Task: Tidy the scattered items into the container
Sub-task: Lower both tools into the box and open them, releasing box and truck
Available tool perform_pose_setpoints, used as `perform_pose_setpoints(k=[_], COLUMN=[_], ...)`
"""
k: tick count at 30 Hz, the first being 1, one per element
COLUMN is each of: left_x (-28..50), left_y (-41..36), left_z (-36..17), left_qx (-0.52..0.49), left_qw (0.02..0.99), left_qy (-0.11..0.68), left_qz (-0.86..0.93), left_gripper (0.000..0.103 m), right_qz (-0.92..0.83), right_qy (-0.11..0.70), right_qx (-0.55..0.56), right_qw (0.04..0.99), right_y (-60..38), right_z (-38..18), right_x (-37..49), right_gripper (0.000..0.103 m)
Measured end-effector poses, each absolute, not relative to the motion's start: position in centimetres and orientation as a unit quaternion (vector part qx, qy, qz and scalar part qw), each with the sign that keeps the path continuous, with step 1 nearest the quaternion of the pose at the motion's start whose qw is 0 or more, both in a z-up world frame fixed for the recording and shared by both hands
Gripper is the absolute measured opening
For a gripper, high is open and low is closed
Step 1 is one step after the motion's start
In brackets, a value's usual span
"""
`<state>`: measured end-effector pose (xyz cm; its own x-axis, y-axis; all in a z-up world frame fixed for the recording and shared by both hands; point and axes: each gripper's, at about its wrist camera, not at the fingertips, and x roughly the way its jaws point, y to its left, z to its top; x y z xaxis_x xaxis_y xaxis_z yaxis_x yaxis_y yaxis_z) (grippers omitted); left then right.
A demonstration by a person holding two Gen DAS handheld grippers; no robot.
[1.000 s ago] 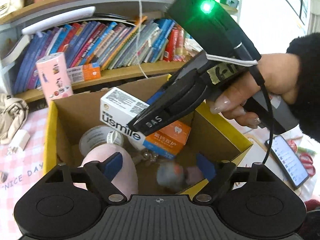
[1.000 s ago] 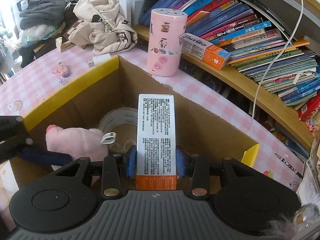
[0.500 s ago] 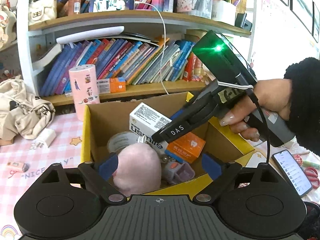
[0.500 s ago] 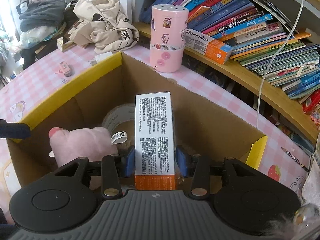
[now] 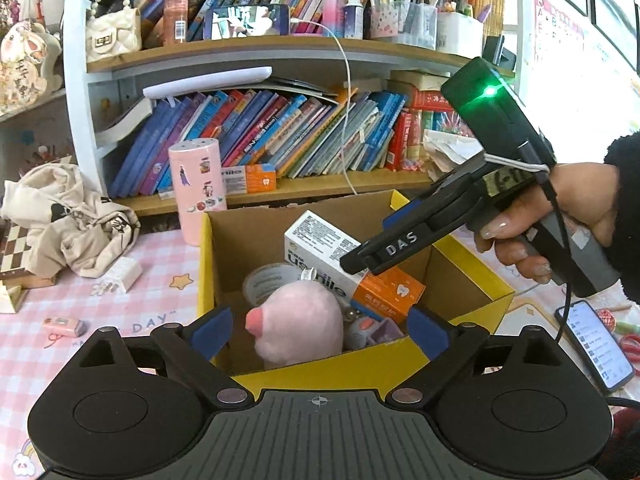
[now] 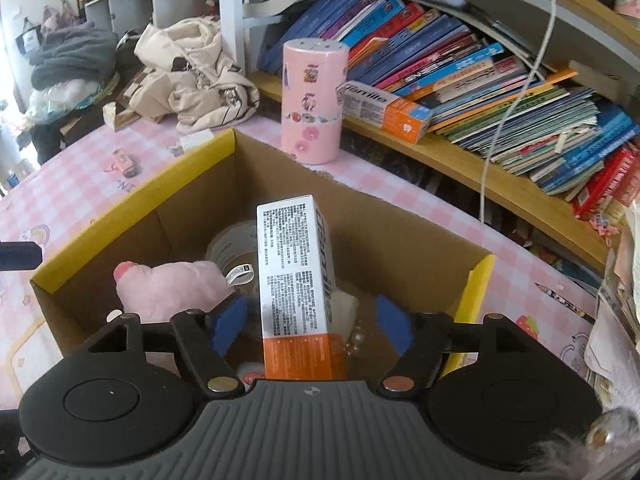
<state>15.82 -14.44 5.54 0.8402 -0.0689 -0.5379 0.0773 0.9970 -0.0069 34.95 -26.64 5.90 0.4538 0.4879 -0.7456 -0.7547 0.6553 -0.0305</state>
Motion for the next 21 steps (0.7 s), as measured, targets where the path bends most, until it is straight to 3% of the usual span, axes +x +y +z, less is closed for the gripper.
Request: perform_pose_setpoints(k=[5,21], left_x=[15.0,13.4], left_y=[-14.2,-11.7], left_z=[5.6,6.2], left_qx=[0.006,-0.004], left_qw=[0.961,0.965], left_qy=[0.275,0.252], left_qz=[-0.034,-0.067], left_gripper=[0.096,0.096], right_qz=[0.360,0.297], right_qy=[0.358,0.340], right_qx=[-0.175,-0.151], right_qw=[0.843,0.879], right_y=[-27.3,-29.3], right_z=[6.2,8.3], right_x=[33.7,28.8], right_gripper=[0.080,0.083])
